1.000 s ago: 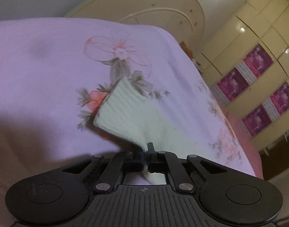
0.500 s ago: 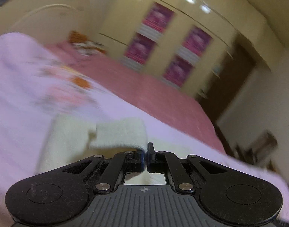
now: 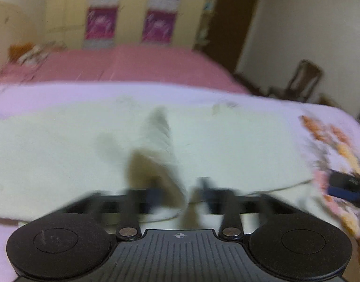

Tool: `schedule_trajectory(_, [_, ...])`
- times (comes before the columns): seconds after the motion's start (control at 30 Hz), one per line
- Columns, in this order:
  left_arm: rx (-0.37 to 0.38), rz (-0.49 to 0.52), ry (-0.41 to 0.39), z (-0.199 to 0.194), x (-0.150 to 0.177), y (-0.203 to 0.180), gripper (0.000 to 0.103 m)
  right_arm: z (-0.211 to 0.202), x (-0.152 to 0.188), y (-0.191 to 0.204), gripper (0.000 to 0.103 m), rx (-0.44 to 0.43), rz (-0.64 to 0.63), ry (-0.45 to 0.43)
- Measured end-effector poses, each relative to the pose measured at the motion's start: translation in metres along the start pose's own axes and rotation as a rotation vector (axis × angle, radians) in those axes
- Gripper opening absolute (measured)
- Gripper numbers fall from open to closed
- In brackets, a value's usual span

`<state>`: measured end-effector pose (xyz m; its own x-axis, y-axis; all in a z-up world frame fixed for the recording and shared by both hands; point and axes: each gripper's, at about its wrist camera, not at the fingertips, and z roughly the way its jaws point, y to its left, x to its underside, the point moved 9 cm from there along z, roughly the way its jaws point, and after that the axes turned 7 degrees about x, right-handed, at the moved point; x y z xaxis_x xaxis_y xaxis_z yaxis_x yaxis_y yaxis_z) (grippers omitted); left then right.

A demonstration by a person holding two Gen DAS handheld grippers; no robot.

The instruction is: Fold small clothes

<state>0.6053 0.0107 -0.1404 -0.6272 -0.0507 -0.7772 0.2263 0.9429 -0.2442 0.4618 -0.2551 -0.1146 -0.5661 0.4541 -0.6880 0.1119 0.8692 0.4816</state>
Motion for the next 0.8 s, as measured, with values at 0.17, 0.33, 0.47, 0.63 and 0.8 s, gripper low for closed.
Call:
schedule_trajectory(0.17, [-0.115,-0.047,-0.073,-0.059,0.013,0.020,0.067,0.016,0.002,0.055,0.043,-0.080,-0.137,0.013])
schedule_trajectory(0.33, [-0.265,-0.146,-0.066,-0.107,0.043,0.100,0.067,0.047,0.017,0.098,0.047,-0.112,-0.265,0.072])
schedule_trajectory(0.47, [-0.312,-0.205,-0.046,-0.112,0.057,0.131,0.067,0.078,0.032,0.106,0.048,-0.076,-0.252,0.156])
schedule_trajectory(0.63, [-0.327,-0.210,-0.045,-0.096,0.066,0.138,0.067,0.089,0.041,0.134,0.016,-0.099,-0.351,0.154])
schedule_trajectory(0.8, [-0.293,-0.246,-0.076,-0.090,0.061,0.139,0.067,0.068,0.019,0.159,0.006,-0.145,-0.401,0.028])
